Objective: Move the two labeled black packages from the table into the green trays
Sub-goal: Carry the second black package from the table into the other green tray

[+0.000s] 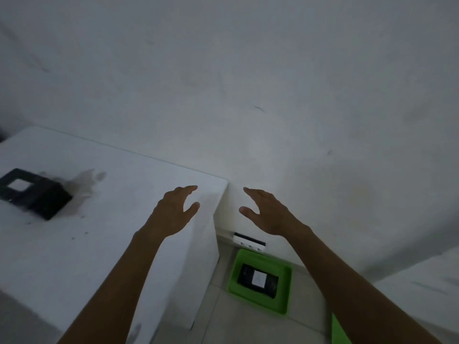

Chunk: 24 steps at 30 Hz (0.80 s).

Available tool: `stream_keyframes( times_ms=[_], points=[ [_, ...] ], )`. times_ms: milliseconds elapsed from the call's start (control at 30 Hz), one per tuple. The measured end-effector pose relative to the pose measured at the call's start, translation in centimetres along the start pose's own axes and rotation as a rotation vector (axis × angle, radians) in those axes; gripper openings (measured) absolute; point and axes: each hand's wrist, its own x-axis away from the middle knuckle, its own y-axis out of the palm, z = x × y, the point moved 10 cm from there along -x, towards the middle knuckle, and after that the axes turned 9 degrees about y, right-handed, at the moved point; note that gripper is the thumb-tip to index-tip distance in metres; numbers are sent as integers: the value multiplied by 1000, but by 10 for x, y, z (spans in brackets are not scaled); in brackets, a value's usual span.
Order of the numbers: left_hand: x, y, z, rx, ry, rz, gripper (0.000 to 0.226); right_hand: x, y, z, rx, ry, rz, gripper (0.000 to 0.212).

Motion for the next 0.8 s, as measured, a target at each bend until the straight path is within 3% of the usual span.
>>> stream_keyframes(
  times_ms=[333, 567, 800],
  points=[
    [124, -110, -134, -5, -128, 168, 52, 0, 69, -183, 12, -182, -55, 69],
    [200, -167, -289, 11, -229, 109, 53, -15, 170, -293, -5, -105, -106, 72],
    [231, -225, -402, 51, -260, 83, 53, -41, 254, -391, -81, -51, -184, 74]
  ],
)
